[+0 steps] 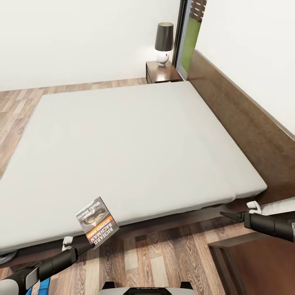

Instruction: In the bedroom, move the book from the bed onto either nightstand, and place the two sandals side by side next to the bed.

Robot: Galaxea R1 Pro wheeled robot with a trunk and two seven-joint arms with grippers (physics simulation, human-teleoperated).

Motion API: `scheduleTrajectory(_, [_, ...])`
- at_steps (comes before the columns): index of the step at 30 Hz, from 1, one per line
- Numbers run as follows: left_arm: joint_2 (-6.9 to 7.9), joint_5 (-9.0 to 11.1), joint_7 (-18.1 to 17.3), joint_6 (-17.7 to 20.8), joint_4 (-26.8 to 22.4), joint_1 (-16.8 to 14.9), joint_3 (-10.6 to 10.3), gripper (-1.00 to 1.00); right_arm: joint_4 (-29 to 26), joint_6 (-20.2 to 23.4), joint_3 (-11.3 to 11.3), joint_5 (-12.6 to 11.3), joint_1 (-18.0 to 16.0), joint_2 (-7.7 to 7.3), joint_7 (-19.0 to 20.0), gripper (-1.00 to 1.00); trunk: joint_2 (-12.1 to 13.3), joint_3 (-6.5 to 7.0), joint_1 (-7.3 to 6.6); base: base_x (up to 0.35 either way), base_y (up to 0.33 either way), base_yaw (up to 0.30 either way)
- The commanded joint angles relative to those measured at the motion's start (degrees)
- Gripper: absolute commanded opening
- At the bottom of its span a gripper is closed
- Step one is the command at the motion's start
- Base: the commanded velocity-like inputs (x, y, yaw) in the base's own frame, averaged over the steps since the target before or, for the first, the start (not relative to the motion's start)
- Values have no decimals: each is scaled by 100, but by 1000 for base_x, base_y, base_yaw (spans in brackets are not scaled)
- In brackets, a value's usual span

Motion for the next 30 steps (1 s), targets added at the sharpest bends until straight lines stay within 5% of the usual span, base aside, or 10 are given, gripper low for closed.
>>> scheduleTrajectory(1, [-1,-38,-23,62,1,-2,46,-100,0,27,-3,-4,-3,-2,10,100,37,14,-21,0,0,0])
scheduleTrajectory(30, [-11,-38,-7,62,2,-2,44,-100,0,26,0,6,-3,0,1,100,1200,535,-658,0,0,92])
